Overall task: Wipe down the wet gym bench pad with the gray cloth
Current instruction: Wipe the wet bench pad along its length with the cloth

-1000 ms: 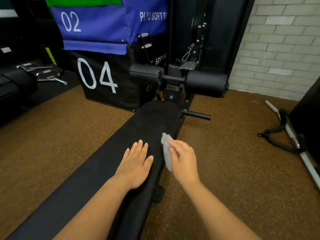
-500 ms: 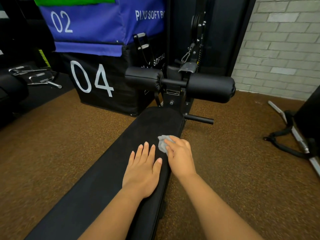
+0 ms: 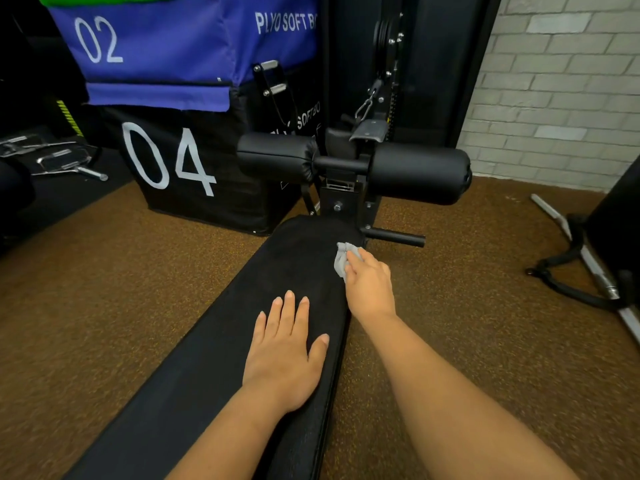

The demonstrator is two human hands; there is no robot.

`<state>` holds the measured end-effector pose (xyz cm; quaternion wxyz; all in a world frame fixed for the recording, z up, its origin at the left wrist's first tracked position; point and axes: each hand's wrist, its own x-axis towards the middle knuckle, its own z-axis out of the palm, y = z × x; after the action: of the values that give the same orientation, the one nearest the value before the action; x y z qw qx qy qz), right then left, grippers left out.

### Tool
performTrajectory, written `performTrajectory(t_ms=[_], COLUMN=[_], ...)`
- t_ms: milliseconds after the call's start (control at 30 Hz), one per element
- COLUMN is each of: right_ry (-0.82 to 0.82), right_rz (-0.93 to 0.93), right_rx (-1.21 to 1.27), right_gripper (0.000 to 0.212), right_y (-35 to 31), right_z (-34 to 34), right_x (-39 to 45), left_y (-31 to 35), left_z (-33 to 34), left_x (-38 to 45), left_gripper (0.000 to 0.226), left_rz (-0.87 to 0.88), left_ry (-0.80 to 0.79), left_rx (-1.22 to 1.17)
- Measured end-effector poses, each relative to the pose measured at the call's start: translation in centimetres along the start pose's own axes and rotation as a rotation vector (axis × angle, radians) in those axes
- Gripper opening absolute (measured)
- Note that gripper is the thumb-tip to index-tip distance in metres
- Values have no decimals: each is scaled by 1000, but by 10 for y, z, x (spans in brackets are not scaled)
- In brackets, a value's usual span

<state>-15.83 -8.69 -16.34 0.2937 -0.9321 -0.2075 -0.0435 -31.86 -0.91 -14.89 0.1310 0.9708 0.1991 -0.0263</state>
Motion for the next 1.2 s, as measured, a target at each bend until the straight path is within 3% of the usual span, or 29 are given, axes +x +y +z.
performTrajectory(t_ms=[267, 500, 833, 1200], right_ry=[-155, -173, -175, -203], right_rz=[152, 188, 275, 428], right_rx=[27, 87, 211, 465], right_gripper=[55, 54, 59, 48], right_y=[-9, -7, -1, 19], right_z=[1, 3, 10, 7], right_x=[3, 13, 53, 81], left_y=[19, 15, 21, 42], left_z=[1, 7, 1, -3], left_x=[57, 60, 66, 142], left_gripper=[65, 84, 89, 62], left_rz=[68, 85, 69, 133], left_ry=[52, 92, 25, 42], left_rx=[19, 31, 23, -10])
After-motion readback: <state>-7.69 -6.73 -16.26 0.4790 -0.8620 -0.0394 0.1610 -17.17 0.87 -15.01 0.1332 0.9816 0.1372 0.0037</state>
